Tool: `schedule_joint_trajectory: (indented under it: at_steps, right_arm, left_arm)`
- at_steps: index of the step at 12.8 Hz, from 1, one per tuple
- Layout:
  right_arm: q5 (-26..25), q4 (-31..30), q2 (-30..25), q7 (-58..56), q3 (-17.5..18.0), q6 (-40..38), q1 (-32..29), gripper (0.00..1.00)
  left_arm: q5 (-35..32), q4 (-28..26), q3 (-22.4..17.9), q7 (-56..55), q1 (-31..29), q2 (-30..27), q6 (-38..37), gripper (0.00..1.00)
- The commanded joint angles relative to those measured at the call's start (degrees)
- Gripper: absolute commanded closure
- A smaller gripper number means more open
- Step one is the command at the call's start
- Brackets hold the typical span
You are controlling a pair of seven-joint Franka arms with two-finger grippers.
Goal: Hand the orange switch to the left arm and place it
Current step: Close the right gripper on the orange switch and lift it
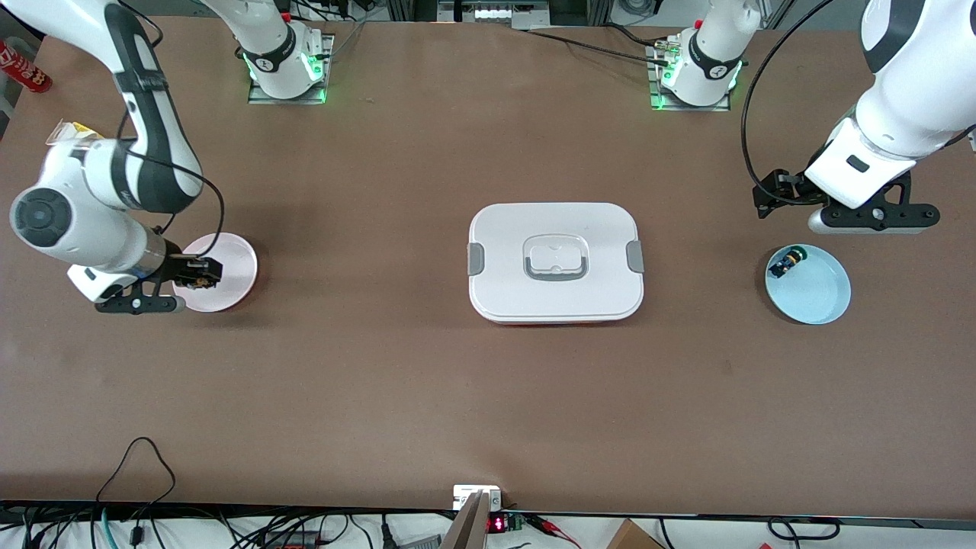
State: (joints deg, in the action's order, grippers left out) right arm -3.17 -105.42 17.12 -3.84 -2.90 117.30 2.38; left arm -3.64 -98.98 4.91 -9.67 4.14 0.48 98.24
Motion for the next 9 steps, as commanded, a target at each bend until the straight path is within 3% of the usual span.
schedule_joint_trajectory:
  at_steps: [1,6,9]
  right_arm:
    - [5.0,9.0,0.1,-4.2,2.3,-9.3,-0.4,0.67]
    - [10.5,12.4,-5.2,-7.2,4.3,-14.6,3.3,0.69]
    - [24.8,12.4,-7.3,-18.4,4.2,-14.3,3.5,0.69]
  left_arm:
    - [-1.1,1.0,0.0,-0.6,0.3,0.4,-0.5,0.00]
    - [-1.1,1.1,0.0,-0.7,0.5,0.4,-0.5,0.00]
    - [-1.1,1.1,0.0,-0.8,0.6,0.4,-0.6,0.00]
